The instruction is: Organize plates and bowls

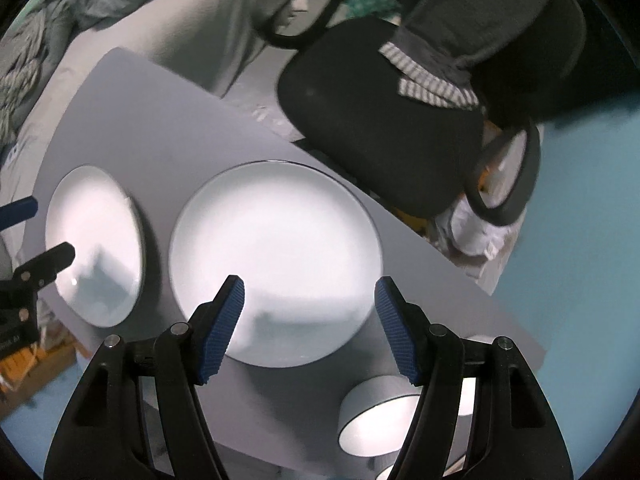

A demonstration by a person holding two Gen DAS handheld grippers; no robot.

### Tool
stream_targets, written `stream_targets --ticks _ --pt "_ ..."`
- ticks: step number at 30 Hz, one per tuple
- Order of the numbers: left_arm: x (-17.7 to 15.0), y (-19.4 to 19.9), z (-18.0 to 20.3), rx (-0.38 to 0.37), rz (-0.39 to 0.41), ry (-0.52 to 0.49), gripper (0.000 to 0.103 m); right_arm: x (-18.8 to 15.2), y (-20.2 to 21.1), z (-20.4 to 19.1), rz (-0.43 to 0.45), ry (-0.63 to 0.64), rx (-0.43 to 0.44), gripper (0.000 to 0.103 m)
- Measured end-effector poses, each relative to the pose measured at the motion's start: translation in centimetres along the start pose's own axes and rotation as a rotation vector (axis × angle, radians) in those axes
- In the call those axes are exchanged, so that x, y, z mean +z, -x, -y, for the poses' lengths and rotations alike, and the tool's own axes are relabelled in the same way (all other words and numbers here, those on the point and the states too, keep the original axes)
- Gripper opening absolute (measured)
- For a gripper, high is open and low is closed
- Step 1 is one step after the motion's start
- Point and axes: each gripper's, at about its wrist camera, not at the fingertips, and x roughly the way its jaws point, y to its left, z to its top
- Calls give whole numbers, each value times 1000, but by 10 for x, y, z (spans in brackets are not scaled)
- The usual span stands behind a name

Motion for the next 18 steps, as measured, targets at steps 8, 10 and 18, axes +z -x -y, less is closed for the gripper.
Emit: stream_targets --ticks 8,10,18 --pt "-29 -10 -59 7 -30 177 71 5 3 -42 30 181 48 67" --pt "-38 -13 -70 11 -36 211 71 7 1 -51 34 217 69 67" --pt "-65 -31 -105 -1 -68 362 71 29 -16 -93 19 356 143 67"
